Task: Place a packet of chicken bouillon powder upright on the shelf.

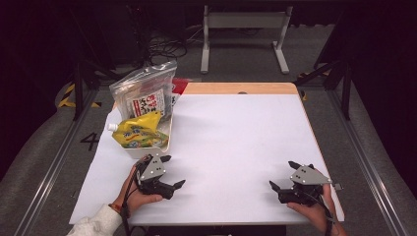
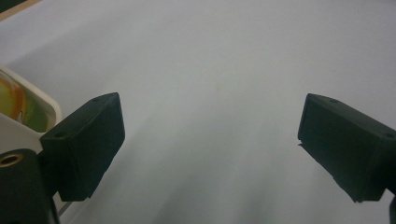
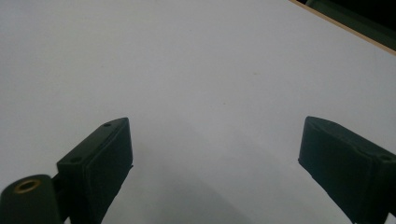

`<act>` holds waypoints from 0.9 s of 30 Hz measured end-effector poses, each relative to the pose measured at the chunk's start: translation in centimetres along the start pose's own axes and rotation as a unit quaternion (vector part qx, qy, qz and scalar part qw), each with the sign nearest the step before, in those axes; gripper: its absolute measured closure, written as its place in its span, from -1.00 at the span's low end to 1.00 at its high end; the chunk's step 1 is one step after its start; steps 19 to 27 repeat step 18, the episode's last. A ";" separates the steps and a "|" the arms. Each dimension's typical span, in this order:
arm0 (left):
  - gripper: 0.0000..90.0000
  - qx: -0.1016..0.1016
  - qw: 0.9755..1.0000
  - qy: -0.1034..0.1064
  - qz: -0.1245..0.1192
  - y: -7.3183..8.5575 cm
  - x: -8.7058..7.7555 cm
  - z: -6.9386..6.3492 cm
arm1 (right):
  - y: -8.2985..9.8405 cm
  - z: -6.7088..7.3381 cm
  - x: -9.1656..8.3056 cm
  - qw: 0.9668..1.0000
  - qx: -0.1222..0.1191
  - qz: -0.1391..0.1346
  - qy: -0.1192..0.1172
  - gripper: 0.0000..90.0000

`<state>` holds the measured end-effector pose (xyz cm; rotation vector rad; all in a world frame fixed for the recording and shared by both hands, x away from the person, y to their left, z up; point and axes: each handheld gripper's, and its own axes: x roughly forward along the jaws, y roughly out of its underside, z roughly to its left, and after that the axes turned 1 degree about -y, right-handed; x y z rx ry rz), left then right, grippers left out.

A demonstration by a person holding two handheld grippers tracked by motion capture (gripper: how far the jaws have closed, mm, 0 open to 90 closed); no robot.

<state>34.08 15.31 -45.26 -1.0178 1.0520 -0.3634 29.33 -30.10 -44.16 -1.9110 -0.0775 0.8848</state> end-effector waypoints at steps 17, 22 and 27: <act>-0.85 -0.004 1.000 -0.001 0.001 0.0 -0.3 0.1 | -0.3 0.3 0.1 1.000 -0.003 -0.002 -0.002 -0.78; -0.85 -0.004 1.000 -0.001 0.004 0.0 -0.2 0.0 | -0.3 0.3 0.1 1.000 -0.004 -0.002 -0.002 -0.78; -0.85 -0.004 1.000 -0.001 0.004 0.0 -0.2 0.0 | -0.3 0.3 0.1 1.000 -0.004 -0.002 -0.002 -0.78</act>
